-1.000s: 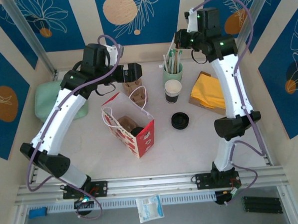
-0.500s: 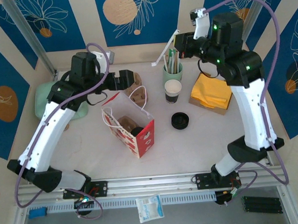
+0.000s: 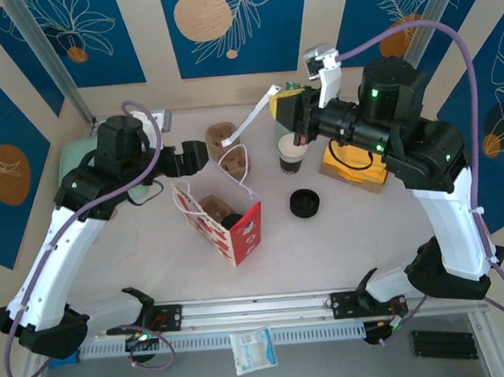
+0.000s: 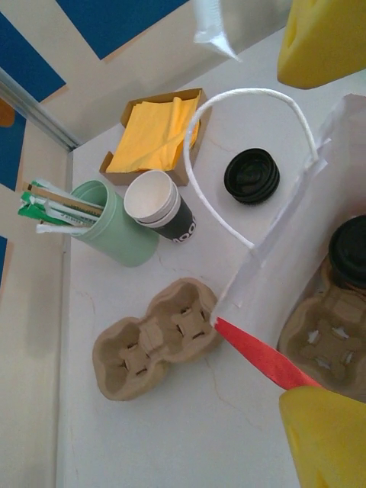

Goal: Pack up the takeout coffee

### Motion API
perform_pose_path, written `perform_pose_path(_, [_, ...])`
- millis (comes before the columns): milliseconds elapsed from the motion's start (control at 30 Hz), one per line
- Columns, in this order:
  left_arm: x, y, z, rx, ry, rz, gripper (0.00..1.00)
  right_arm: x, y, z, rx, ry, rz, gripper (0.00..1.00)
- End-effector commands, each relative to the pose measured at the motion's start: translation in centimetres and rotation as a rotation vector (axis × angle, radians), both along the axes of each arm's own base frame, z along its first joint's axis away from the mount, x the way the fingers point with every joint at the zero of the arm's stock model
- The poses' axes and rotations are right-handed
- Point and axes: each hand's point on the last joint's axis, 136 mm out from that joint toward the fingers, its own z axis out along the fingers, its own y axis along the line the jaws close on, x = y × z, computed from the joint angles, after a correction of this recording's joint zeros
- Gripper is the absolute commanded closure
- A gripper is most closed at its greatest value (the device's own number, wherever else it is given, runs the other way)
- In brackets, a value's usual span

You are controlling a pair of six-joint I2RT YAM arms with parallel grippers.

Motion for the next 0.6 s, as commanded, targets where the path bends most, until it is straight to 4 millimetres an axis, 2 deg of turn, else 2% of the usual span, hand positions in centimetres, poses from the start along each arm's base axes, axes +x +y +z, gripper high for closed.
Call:
perform_pose_path(0, [-1.1, 1.3, -0.4, 0.009, 0.008, 0.042, 0.01, -0.5, 0.8, -1.8, -0.067, 0.02, -0.003, 1.0])
perform_pose_path(267, [-2.7, 2.5, -0.7, 0.003, 0.004, 0.06, 0.01, -2.0, 4.1, -6.0, -0.208, 0.081, 0.059, 1.0])
perform_pose_path(567, [-3.7, 3.0, -1.4, 0.01, 0.009, 0.055, 0.01, -2.0, 6.5, -11.4, -0.37, 0.192, 0.101, 1.0])
